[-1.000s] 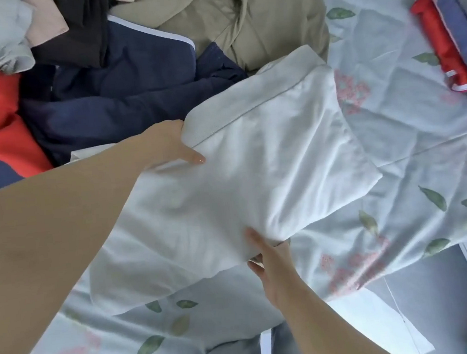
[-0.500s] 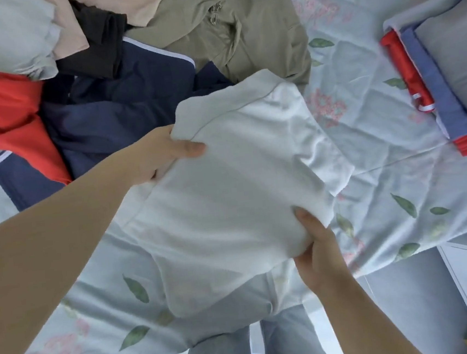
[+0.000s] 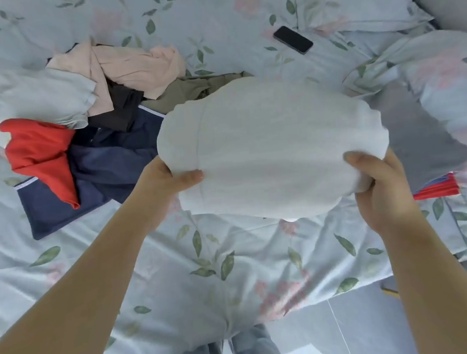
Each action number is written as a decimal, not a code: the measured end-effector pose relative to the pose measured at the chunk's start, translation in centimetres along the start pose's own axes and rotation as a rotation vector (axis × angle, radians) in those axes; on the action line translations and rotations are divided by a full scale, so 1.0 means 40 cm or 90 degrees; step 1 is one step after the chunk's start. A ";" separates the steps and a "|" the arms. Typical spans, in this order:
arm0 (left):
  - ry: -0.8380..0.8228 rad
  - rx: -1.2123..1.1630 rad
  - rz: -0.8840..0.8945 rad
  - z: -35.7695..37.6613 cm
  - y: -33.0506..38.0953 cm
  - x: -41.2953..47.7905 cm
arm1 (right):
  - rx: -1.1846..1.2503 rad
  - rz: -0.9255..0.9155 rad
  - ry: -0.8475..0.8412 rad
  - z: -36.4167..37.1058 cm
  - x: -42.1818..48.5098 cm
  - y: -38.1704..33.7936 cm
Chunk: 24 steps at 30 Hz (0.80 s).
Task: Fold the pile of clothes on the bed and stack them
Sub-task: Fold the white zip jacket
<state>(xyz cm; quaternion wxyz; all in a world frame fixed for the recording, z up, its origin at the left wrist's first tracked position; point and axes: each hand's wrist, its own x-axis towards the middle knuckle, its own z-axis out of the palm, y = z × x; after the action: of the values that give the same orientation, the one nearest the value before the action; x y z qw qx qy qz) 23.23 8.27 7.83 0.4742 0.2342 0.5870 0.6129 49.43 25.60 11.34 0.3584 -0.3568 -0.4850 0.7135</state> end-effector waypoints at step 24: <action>0.202 0.094 -0.434 0.046 -0.391 -0.154 | -0.286 0.423 0.121 -0.143 -0.127 0.404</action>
<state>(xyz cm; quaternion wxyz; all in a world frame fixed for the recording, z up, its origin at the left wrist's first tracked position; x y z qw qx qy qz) 32.29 1.73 -4.86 0.5358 -0.0387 0.7400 0.4048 54.14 19.34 -4.73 0.0653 -0.6278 -0.4518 0.6304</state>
